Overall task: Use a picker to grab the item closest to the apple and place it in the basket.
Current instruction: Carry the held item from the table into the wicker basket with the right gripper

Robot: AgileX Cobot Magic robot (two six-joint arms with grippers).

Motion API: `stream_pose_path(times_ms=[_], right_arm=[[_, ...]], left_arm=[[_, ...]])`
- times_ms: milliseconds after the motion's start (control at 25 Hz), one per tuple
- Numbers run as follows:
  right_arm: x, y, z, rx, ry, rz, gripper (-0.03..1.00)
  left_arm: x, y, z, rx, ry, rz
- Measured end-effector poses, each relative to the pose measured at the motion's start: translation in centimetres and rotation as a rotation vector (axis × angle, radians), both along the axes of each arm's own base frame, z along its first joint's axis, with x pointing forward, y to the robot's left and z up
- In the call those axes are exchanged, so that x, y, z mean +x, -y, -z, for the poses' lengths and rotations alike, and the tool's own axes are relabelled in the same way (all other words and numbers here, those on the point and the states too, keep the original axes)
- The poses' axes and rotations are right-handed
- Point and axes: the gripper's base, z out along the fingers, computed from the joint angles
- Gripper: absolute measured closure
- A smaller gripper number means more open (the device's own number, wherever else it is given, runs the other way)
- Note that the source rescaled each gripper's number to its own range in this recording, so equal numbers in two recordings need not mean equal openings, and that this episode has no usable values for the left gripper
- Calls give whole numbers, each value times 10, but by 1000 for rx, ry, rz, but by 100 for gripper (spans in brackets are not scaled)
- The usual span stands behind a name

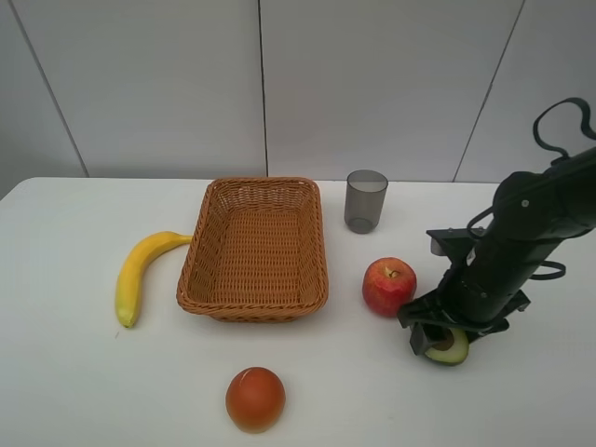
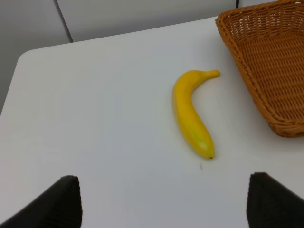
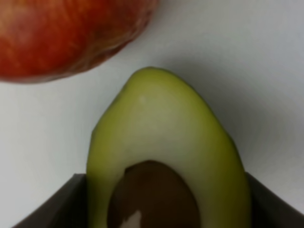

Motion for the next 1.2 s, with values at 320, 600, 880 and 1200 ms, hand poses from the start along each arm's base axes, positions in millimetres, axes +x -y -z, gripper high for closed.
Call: stream_pose_path(times_ms=[320, 600, 880, 1200], right_arm=[[-1, 0, 0, -2, -8, 1, 96], [-1, 0, 0, -2, -9, 0, 96], [-5, 2, -2, -15, -51, -2, 96], [-15, 4, -29, 1, -53, -6, 96]], left_arm=[[0, 0, 0, 0, 0, 0], [0, 0, 0, 0, 0, 0], [0, 0, 0, 0, 0, 0], [0, 0, 0, 0, 0, 0]])
